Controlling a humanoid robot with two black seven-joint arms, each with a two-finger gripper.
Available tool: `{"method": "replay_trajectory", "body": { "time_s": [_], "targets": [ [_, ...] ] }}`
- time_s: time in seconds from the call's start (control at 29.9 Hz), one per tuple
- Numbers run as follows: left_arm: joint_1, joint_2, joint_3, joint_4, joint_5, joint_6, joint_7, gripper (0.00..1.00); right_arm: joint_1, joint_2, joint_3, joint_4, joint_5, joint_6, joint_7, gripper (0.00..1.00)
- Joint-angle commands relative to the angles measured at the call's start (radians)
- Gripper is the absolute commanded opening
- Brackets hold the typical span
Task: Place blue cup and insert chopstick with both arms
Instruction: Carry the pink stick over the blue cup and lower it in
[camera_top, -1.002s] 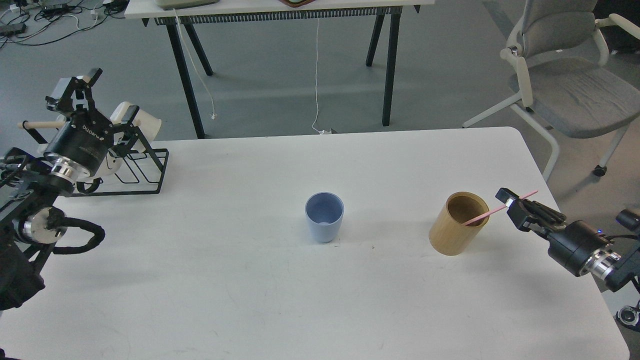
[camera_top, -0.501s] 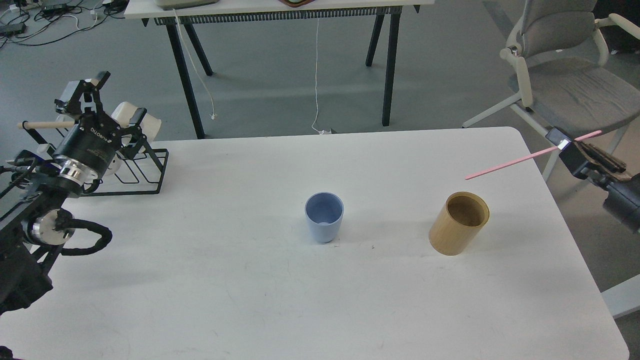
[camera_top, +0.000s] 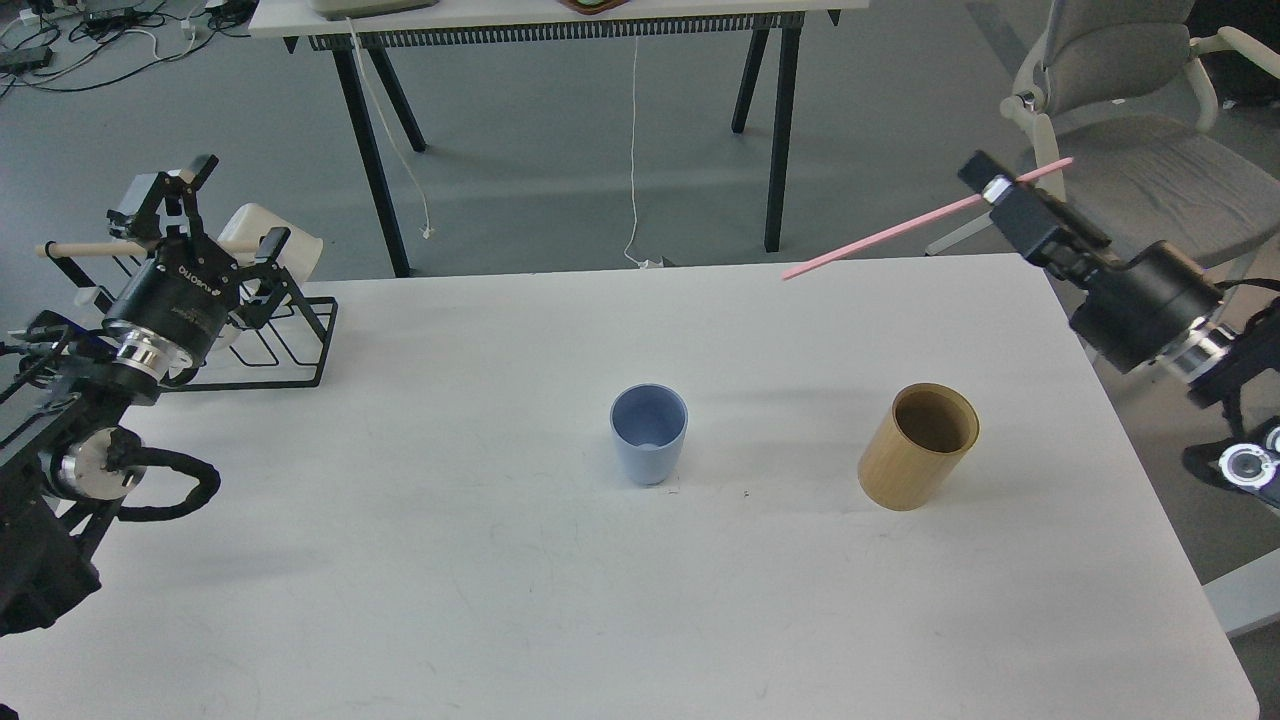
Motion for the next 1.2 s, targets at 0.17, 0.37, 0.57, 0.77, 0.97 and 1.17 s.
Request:
{"method": "replay_trajectory", "body": {
  "time_s": [0.17,0.37,0.57,0.77,0.97,1.17],
  "targets": [
    [0.004,-0.005,-0.001,0.0,0.0,0.0,0.0,0.99,0.286,0.179,-0.371,-0.148,-0.047,0.021,0.0,0.0],
    [0.007,-0.007,-0.002,0.0,0.0,0.0,0.0,0.99,0.396,0.225,-0.453,-0.151,-0.045,0.056,0.0,0.0],
    [0.015,-0.007,-0.002,0.0,0.0,0.0,0.0,0.99,0.412,0.245,-0.464,-0.163,-0.053,0.076,0.0,0.01],
    [0.016,-0.005,-0.004,0.0,0.001,0.0,0.0,0.99,0.417,0.302,-0.49,-0.246,-0.07,0.082,0.0,0.01],
    [0.016,-0.007,-0.004,0.002,0.001,0.0,0.0,0.99,0.406,0.365,-0.494,-0.307,-0.083,0.082,0.0,0.01],
    [0.016,-0.007,-0.004,0.002,0.001,0.0,0.0,0.99,0.408,0.408,-0.543,-0.372,-0.09,0.082,0.0,0.02]
  ]
}}
